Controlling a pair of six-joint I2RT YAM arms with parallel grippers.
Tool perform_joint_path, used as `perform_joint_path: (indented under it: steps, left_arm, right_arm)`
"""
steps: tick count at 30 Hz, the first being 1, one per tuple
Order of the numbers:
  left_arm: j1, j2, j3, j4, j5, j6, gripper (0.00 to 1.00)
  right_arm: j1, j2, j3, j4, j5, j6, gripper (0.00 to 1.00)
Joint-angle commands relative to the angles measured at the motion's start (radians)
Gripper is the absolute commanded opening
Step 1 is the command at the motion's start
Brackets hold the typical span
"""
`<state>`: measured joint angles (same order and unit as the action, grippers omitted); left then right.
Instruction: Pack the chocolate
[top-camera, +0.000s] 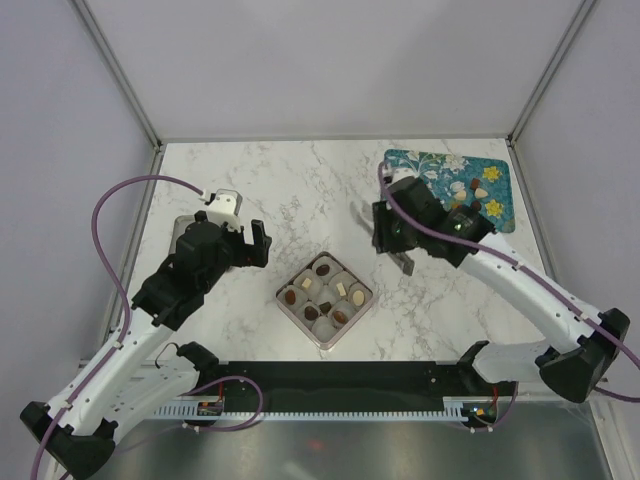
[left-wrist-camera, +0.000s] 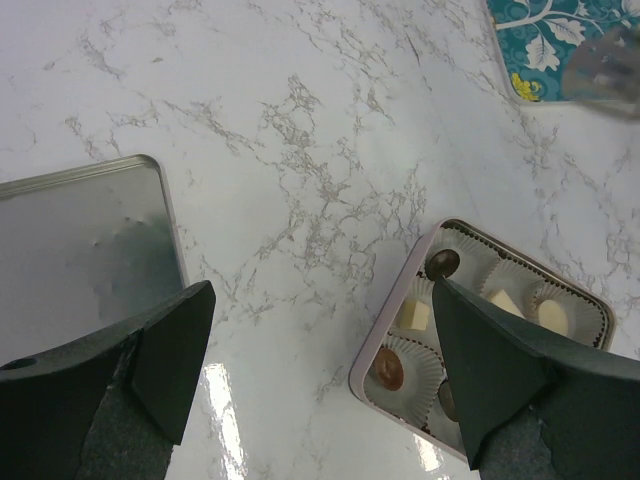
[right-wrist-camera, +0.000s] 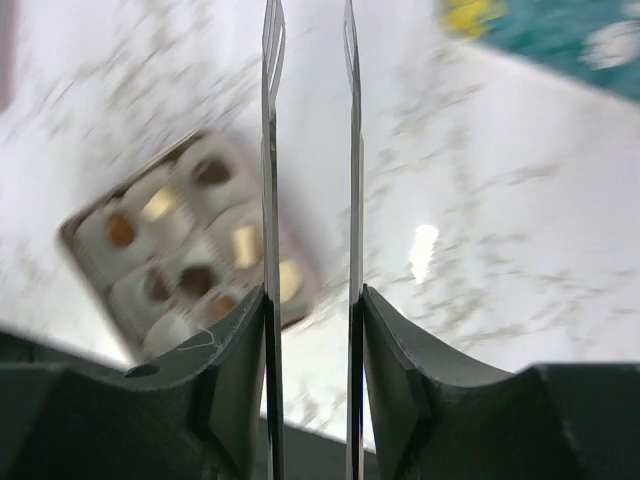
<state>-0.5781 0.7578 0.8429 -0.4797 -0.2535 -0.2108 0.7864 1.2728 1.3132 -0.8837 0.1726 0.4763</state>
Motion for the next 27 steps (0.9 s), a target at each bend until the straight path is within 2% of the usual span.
perform_joint_path:
  steps: [1,4,11,18,27]
  left_arm:
    - [0.000,-0.015,0.015,0.016,-0.003,-0.007,0.97]
    - [0.000,-0.012,0.016,0.018,0.003,-0.009,0.97]
    - [0.000,-0.018,0.015,0.018,0.014,-0.010,0.97]
    - [0.000,-0.006,0.019,0.018,0.031,-0.013,0.97]
    - [0.000,-0.005,0.019,0.018,0.025,-0.012,0.97]
  right_arm:
    - [-0.238,0.016,0.084,-0.024,0.090,-0.117,0.48]
    - [-0.402,0.094,0.119,-0.003,0.122,-0.134,0.48]
    - [-0.652,0.235,0.055,0.118,0.056,-0.137,0.49]
    - [-0.753,0.286,0.003,0.178,-0.001,-0.183,0.50]
    - [-0.780,0.352,-0.015,0.227,-0.070,-0.194,0.52]
